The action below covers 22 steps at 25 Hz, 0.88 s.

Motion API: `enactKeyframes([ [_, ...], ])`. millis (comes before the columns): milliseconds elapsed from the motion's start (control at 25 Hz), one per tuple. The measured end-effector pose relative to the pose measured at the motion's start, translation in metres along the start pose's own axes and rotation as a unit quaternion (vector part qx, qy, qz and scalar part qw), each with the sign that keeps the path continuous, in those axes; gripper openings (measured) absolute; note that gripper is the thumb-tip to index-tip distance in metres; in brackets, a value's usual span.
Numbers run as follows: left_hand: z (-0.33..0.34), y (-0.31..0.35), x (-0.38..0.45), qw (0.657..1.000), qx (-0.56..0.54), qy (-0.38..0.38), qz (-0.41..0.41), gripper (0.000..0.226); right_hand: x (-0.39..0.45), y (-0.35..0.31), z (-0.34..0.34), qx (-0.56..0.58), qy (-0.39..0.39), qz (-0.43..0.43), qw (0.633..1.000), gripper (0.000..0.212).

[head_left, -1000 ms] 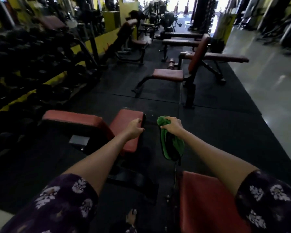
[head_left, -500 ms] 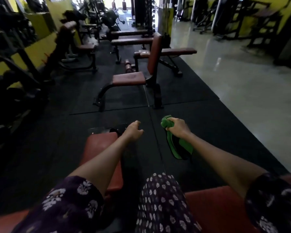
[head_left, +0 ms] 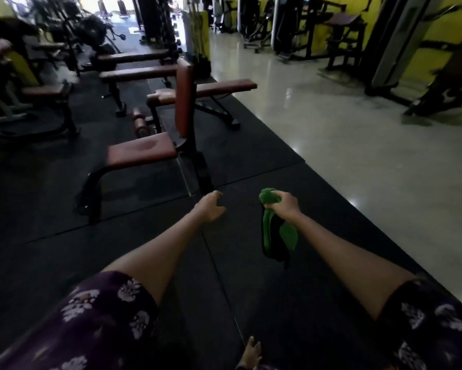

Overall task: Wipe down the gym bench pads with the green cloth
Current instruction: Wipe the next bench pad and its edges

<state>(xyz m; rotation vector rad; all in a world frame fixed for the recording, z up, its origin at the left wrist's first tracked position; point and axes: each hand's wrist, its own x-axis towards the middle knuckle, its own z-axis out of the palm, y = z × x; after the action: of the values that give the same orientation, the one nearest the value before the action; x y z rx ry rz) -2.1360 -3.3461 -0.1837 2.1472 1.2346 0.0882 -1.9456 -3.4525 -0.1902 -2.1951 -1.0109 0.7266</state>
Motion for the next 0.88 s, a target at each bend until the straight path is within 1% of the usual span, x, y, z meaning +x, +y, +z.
enactKeyframes([
  [80,-0.006,0.026,0.055,1.000,0.000,-0.013,0.010,0.056,0.042,0.000,-0.023,0.010,0.027,0.012,1.000,0.056],
  [240,0.004,0.077,0.132,0.997,-0.017,-0.050,0.057,0.058,0.096,0.010,-0.064,0.007,0.071,0.039,0.997,0.055],
  [320,0.013,0.102,0.174,0.992,0.006,-0.078,0.096,0.058,0.122,0.022,-0.085,0.018,0.100,0.063,0.993,0.054],
  [400,0.023,0.132,0.219,0.986,0.021,-0.095,0.136,0.057,0.148,0.037,-0.109,0.036,0.145,0.088,0.985,0.054],
  [480,0.033,0.166,0.259,0.975,0.037,-0.117,0.184,0.058,0.169,0.050,-0.132,0.041,0.170,0.112,0.978,0.054],
  [680,0.066,0.268,0.359,0.923,0.080,-0.191,0.325,0.058,0.229,0.085,-0.195,0.067,0.241,0.179,0.952,0.051],
  [880,0.102,0.342,0.410,0.857,0.112,-0.270,0.424,0.055,0.244,0.106,-0.227,0.110,0.333,0.264,0.899,0.052],
])
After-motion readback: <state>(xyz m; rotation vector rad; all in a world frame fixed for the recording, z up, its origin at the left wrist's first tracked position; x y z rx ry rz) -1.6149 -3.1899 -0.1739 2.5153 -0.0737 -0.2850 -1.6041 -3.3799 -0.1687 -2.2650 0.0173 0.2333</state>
